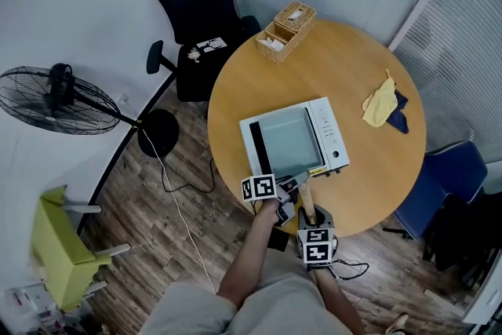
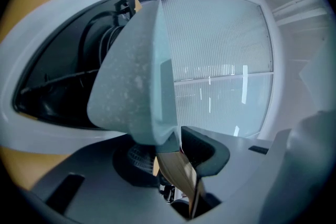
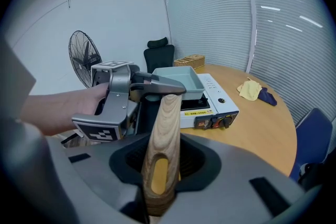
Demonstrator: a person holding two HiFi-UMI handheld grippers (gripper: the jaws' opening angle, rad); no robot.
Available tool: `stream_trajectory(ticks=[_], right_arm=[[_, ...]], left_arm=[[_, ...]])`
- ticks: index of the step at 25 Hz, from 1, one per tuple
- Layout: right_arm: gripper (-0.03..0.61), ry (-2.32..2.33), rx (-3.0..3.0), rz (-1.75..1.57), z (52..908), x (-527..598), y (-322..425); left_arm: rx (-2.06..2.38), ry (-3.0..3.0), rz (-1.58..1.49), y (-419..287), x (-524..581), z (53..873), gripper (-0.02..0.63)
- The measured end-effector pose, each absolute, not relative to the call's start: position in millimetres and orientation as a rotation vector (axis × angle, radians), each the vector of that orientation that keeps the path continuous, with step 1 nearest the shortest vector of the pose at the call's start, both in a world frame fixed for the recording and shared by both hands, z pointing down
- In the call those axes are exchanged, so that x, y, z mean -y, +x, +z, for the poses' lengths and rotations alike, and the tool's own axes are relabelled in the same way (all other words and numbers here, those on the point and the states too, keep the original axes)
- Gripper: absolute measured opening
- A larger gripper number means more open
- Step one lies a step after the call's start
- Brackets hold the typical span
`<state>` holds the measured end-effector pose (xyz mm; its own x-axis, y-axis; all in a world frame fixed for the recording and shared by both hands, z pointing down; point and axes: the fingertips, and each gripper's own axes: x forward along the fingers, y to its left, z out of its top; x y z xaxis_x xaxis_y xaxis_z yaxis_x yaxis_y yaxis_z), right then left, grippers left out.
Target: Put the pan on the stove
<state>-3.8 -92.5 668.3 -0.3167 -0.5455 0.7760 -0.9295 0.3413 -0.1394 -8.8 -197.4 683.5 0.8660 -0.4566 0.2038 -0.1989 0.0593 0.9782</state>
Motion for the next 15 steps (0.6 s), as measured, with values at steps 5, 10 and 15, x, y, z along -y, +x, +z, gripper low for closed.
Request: stream_trajectory(ticks=[5, 10, 15], right_arm=[[0.107, 1.289, 1.979, 0.774, 668.5, 93.6, -4.0], [0.107, 1.284, 1.974, 0.755, 668.3, 93.2, -2.8], [0.107, 1.274, 1.970, 0.750, 672.5, 93.5, -1.9]], left_arm=[[0.536, 1.504, -0.241, -9.8, 198.6, 683.2, 0.152], [0.529, 1.483, -0.267, -10.5, 198.3, 684.4, 0.149], [0.528, 1.461, -0.285, -10.5, 199.4, 687.3, 0.142]])
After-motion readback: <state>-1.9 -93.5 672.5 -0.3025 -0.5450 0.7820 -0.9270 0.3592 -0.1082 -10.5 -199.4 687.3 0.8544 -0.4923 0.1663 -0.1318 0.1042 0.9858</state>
